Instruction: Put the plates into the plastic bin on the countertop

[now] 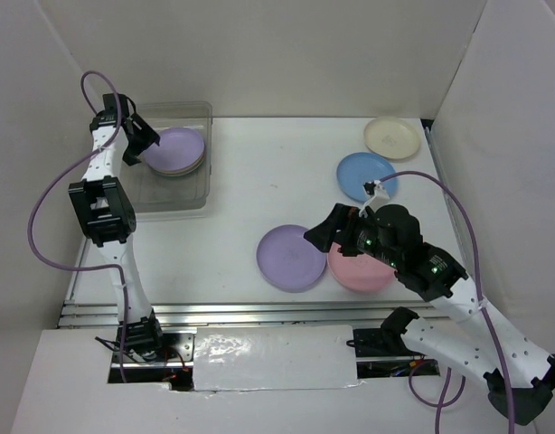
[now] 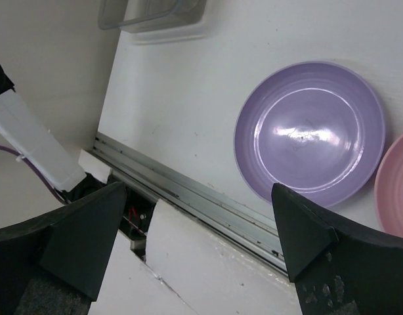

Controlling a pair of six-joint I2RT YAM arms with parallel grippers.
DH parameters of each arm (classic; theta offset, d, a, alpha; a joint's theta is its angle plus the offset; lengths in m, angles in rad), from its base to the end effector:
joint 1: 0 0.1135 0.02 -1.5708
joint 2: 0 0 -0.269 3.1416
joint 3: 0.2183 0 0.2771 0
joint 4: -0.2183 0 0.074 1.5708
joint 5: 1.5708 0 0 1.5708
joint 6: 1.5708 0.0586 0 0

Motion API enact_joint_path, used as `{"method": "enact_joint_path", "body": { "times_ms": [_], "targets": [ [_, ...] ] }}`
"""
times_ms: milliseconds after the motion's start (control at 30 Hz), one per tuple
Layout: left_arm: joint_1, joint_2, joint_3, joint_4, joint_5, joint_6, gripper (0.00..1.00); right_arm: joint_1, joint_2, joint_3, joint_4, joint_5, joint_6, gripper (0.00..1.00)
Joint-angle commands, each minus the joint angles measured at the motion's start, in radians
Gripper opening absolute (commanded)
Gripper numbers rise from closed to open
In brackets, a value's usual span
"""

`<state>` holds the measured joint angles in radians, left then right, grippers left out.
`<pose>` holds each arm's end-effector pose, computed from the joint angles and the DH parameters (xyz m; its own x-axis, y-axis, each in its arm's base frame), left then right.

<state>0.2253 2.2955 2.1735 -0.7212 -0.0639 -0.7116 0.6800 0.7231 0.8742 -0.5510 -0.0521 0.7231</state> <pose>0.5472 0.1293 0.2426 -0.3786 -0.7554 -0.5348 -0.6755 0.6205 -0.3982 0.1527 0.1274 0.3400 -0.6672 0.3103 -0.6772 -0.2984 0.7216 0.6247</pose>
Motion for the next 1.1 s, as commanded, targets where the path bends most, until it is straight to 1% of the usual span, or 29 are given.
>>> {"method": "enact_joint_path", "body": {
  "times_ms": [0,100,133,167,233,267,333,367,400,433,467,533,567,600,633,667,700,733,767,800,900,1067],
  "targets": [
    [0.006,-0.002,0.035,0.017,0.042,0.009,0.99,0.001,0.004,-0.001,0.04,-0.015,-0.011,1.0],
    [-0.006,-0.083,0.037,0.002,0.027,0.024,0.99,0.003,0.016,-0.012,0.049,-0.006,-0.002,1.0],
    [-0.021,-0.14,0.046,-0.026,0.007,0.027,0.99,0.003,0.021,-0.02,0.045,0.001,0.002,1.0],
    [-0.03,-0.168,0.049,-0.041,-0.051,0.031,0.99,0.004,0.025,-0.024,0.043,0.009,0.007,1.0],
    [-0.049,-0.24,0.036,-0.078,-0.105,0.032,0.99,0.006,0.03,-0.032,0.036,0.03,0.024,1.0],
    [-0.07,-0.33,-0.034,-0.089,-0.117,0.034,0.99,0.01,0.027,-0.043,0.031,0.049,0.033,1.0],
    [-0.095,-0.443,-0.169,-0.052,-0.077,0.046,0.99,0.015,0.003,-0.05,0.017,0.112,0.055,1.0],
    [-0.134,-0.569,-0.339,0.013,-0.059,0.05,0.99,0.013,-0.02,-0.052,0.004,0.159,0.061,1.0],
    [-0.164,-0.635,-0.434,0.049,-0.028,0.054,0.99,0.013,-0.031,-0.046,-0.01,0.179,0.062,1.0],
    [-0.214,-0.692,-0.596,0.087,-0.007,0.058,0.99,0.012,-0.039,-0.029,-0.027,0.201,0.071,1.0],
    [-0.263,-0.79,-0.666,0.133,0.004,0.06,0.99,0.012,-0.057,-0.018,-0.065,0.236,0.073,1.0],
    [-0.323,-0.867,-0.792,0.176,0.024,0.06,0.99,0.013,-0.071,0.006,-0.107,0.254,0.076,1.0],
    [-0.386,-0.93,-0.908,0.202,0.03,0.054,0.99,0.009,-0.091,0.028,-0.14,0.265,0.076,1.0],
    [-0.418,-0.956,-0.964,0.23,0.054,0.058,0.99,0.012,-0.102,0.038,-0.159,0.27,0.078,1.0],
    [-0.45,-0.975,-1.053,0.238,0.055,0.057,0.99,0.012,-0.112,0.06,-0.173,0.274,0.076,1.0],
    [-0.515,-1.005,-1.096,0.252,0.055,0.054,0.99,0.015,-0.137,0.069,-0.203,0.274,0.079,1.0],
    [-0.547,-1.016,-1.141,0.303,0.079,0.054,0.99,0.015,-0.151,0.078,-0.217,0.285,0.079,1.0],
    [-0.602,-1.028,-1.215,0.324,0.1,0.051,0.99,0.015,-0.172,0.094,-0.23,0.287,0.076,1.0],
    [-0.625,-1.027,-1.248,0.353,0.113,0.047,0.99,0.015,-0.183,0.1,-0.251,0.29,0.076,1.0],
    [-0.647,-1.019,-1.274,0.402,0.133,0.055,0.99,0.015,-0.191,0.104,-0.257,0.288,0.076,1.0],
    [-0.73,-0.963,-1.313,0.44,0.138,0.051,0.99,0.016,-0.208,0.111,-0.256,0.27,0.073,1.0],
    [-0.793,-0.883,-1.319,0.506,0.116,0.011,0.99,0.016,-0.203,0.083,-0.234,0.232,0.085,1.0]
  ]
}}
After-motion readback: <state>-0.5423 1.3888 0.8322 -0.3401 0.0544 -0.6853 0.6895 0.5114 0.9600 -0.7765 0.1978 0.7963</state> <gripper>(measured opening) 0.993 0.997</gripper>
